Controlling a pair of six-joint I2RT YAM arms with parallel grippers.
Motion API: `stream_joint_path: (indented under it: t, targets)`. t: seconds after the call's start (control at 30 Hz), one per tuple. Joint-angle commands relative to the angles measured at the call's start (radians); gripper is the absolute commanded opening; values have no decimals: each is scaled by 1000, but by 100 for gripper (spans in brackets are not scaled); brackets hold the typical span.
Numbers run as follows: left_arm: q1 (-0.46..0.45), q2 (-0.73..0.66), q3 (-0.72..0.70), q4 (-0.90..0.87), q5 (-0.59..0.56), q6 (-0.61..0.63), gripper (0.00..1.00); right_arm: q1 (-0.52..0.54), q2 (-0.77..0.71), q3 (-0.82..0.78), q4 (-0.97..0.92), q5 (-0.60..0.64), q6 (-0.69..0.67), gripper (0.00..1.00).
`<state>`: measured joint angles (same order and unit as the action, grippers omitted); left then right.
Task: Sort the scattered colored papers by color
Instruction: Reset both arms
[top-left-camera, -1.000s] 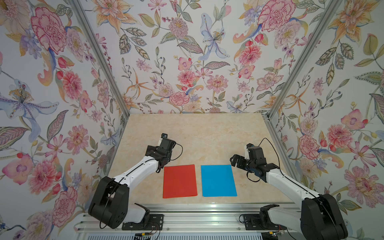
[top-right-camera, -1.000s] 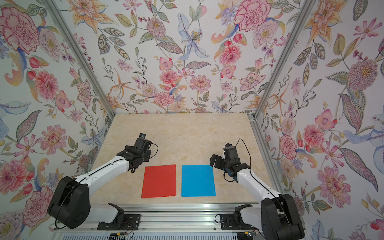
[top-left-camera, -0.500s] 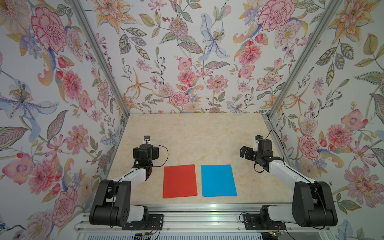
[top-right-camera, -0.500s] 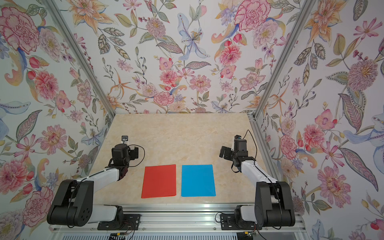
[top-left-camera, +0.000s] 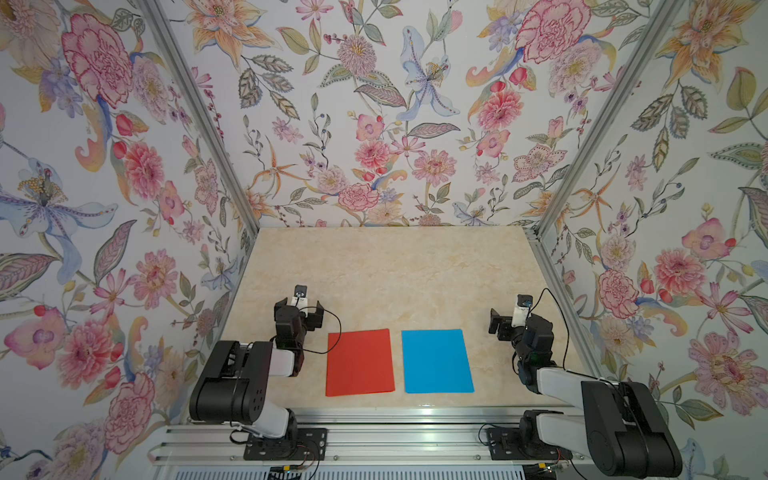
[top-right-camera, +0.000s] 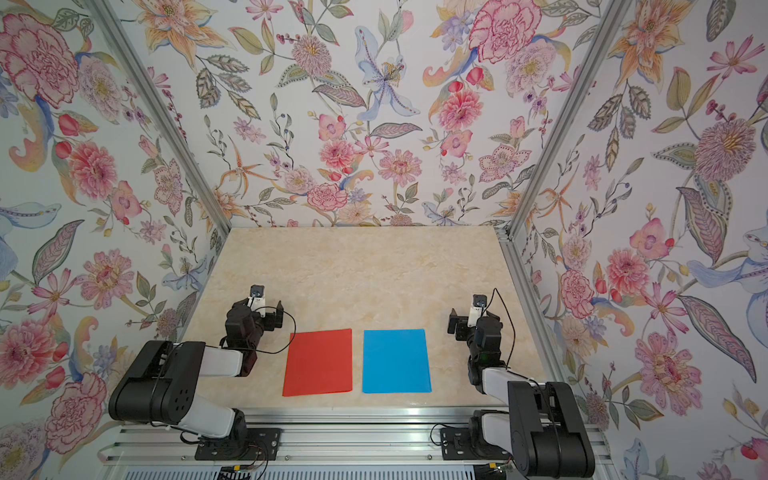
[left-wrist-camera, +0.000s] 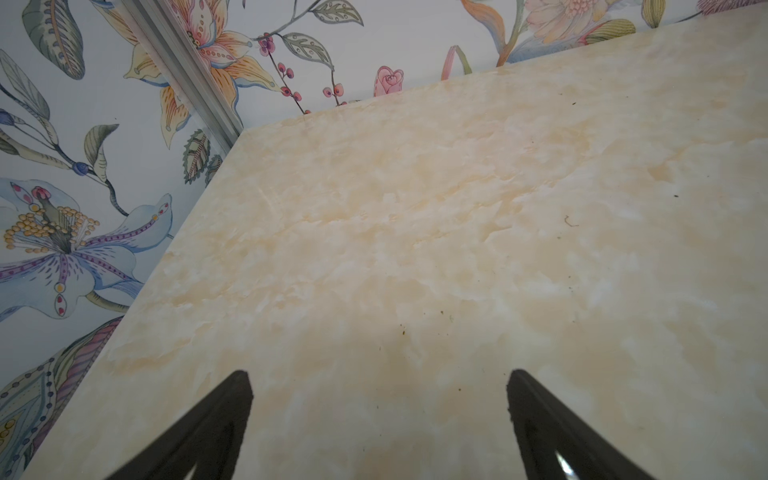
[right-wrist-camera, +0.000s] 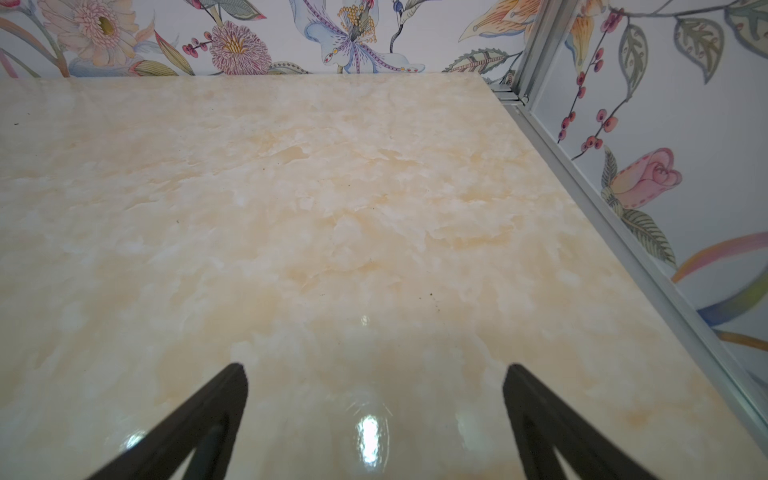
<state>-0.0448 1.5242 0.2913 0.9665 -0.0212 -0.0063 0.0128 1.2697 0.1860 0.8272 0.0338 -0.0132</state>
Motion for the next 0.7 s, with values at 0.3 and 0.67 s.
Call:
stream_joint_path:
  t: [0.3, 0.67]
  targets:
    - [4, 10, 20, 25, 2, 8, 98, 24, 258, 115, 224, 84, -15, 100]
    - [4, 8, 23, 16, 0, 6, 98, 29, 263, 110, 247, 92, -21, 100]
